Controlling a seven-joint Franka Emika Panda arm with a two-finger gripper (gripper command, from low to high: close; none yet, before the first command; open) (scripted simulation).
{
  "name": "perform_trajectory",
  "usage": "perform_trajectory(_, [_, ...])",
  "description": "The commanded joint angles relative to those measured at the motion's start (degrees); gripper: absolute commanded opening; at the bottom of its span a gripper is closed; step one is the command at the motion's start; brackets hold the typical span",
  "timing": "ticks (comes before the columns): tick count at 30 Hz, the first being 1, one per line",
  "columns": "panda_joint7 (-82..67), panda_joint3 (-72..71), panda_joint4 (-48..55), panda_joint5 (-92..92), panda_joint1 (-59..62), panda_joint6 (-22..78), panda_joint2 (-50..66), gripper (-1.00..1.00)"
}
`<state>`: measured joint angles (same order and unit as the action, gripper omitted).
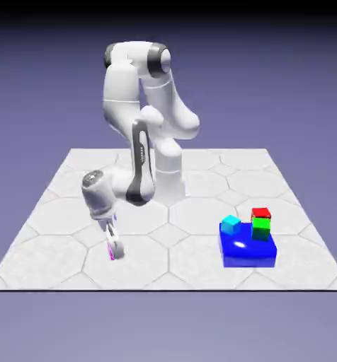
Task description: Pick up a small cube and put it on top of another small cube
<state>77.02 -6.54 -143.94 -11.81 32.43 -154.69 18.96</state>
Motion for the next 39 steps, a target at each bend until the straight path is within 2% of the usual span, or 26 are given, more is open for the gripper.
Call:
perform_trajectory(1, [0.2, 0.2, -0.2, 0.2, 0.0, 1.9, -2.1, -1.0])
perform_trajectory(4, [-0.6, 0.4, -0.3, 1.2, -1.2, 7.0, -7.2, -1.0])
perform_trajectory(32, [-64.3, -6.7, 14.2, 20.7, -59.3, 29.7, -15.0, -1.0])
perform_trajectory(34, [-64.5, -6.7, 14.2, 20.8, -59.5, 29.7, -15.0, -1.0])
perform_trajectory(38, [-62.0, -5.4, 10.7, 24.2, -59.7, 19.9, -8.4, -1.0])
perform_trajectory(39, [-62.0, -5.4, 10.7, 24.2, -59.7, 19.9, -8.4, 1.0])
